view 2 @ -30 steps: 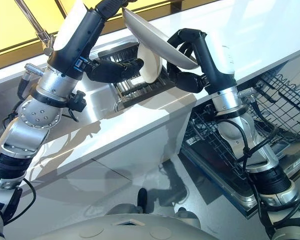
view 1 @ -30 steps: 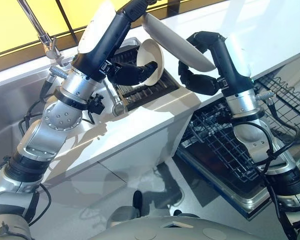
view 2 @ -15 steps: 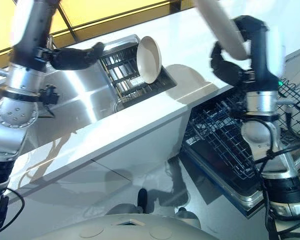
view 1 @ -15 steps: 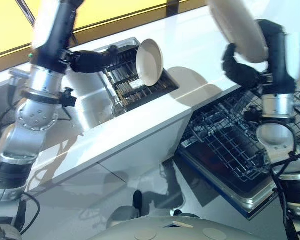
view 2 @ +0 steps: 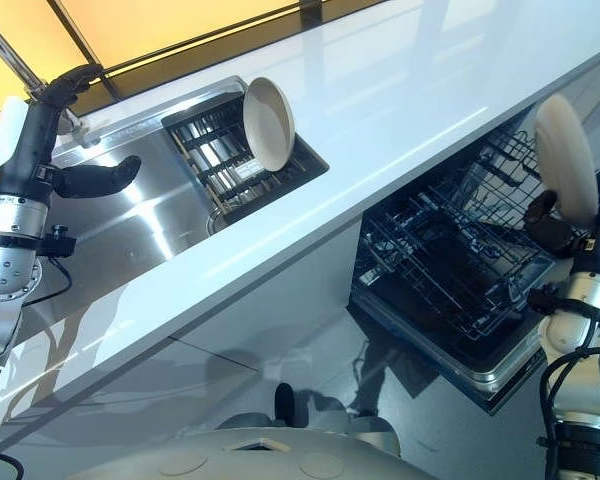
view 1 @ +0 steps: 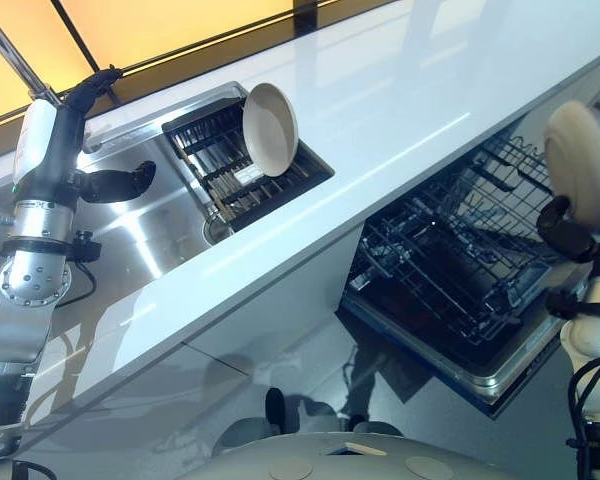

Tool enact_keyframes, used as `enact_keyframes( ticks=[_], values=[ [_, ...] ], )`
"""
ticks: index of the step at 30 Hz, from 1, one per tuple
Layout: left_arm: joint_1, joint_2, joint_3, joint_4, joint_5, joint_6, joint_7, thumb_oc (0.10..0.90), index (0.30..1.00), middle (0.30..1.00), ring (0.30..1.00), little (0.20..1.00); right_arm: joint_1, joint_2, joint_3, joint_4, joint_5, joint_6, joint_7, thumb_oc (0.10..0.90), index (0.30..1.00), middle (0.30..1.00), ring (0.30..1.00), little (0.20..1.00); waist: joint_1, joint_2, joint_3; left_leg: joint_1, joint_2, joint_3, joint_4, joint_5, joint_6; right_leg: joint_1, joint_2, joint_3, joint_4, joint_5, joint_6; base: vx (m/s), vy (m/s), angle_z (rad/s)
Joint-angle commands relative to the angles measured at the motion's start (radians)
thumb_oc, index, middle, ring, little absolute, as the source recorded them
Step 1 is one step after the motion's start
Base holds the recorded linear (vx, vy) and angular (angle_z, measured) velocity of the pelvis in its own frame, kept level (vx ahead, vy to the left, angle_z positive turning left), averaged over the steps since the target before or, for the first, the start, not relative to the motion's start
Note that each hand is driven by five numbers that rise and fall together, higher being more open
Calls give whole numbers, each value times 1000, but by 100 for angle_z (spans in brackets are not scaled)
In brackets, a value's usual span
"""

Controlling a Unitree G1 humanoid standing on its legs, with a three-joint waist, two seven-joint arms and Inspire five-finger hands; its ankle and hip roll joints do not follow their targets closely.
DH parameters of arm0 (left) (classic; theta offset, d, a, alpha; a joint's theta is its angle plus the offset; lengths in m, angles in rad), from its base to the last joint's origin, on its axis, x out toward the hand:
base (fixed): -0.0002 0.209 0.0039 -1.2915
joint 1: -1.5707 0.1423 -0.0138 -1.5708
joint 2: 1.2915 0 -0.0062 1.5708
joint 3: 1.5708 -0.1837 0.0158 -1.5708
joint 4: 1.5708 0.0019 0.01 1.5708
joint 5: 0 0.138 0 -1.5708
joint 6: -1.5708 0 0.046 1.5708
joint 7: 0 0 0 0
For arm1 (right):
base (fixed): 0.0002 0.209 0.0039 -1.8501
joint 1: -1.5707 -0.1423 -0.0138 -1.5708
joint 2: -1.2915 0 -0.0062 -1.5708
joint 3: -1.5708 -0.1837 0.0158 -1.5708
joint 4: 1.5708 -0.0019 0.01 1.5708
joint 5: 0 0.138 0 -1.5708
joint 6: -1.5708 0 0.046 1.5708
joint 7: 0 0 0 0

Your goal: Pick up plates and place into dishwasher.

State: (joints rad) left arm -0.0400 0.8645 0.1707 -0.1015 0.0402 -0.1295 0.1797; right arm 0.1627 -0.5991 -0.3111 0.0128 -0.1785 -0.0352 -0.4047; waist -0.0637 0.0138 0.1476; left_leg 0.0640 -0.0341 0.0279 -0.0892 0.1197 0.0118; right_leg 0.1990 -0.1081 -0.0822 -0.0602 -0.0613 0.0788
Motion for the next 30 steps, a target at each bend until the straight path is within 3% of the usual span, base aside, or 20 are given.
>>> enact_keyframes(
  ticks=[1,6,10,13,18,26,29,30],
  values=[
    [-52,41,118,11,6,-54,49,800,900,900,900,900,-70,-63,34,-18,-12,-50,58,100,300,300,300,200,13,-6,-115,56,-50,24,2,-121,20,-149,0,-3,81,96,64,-9,-13,-4],
    [-76,41,88,11,12,-29,59,800,900,900,900,900,-84,-67,131,63,-62,0,130,100,300,300,300,200,19,-12,-105,58,-45,22,2,-122,19,-150,1,-10,91,92,63,-1,-5,0],
    [-107,51,47,1,-1,8,49,800,900,900,900,900,-120,-95,226,165,-112,89,218,100,300,300,300,200,34,-18,-103,66,-46,11,2,-135,18,-138,-1,-24,86,81,64,38,-10,9],
    [-125,54,18,-6,-2,20,40,800,900,900,900,900,-152,-106,274,225,-110,119,245,100,300,300,300,200,44,-21,-99,67,-45,7,2,-136,17,-134,-2,-34,86,80,63,13,-15,4],
    [-210,60,-71,-7,-1,52,25,800,900,900,900,900,-273,-157,375,397,-50,274,356,100,300,300,300,200,77,-32,-91,70,-45,-9,2,-138,14,-126,-3,-55,89,76,61,18,-21,8],
    [-300,47,-160,9,-7,62,-16,800,900,900,900,900,-426,-142,487,645,-14,432,369,100,300,300,300,200,125,-40,-84,76,-47,-32,2,-141,16,-109,-6,-79,84,77,56,12,-11,11],
    [-304,37,-166,3,-6,59,-30,800,900,900,900,900,-438,-125,495,706,-15,461,376,100,300,300,300,200,135,-40,-85,77,-48,-38,2,-141,17,-105,-5,-83,80,78,55,17,0,6],
    [-307,36,-169,2,-6,60,-36,800,900,900,900,900,-447,-121,495,726,-20,463,376,202,387,387,387,302,138,-40,-85,78,-49,-41,2,-142,18,-103,-5,-83,80,78,54,16,-2,4]
  ],
)
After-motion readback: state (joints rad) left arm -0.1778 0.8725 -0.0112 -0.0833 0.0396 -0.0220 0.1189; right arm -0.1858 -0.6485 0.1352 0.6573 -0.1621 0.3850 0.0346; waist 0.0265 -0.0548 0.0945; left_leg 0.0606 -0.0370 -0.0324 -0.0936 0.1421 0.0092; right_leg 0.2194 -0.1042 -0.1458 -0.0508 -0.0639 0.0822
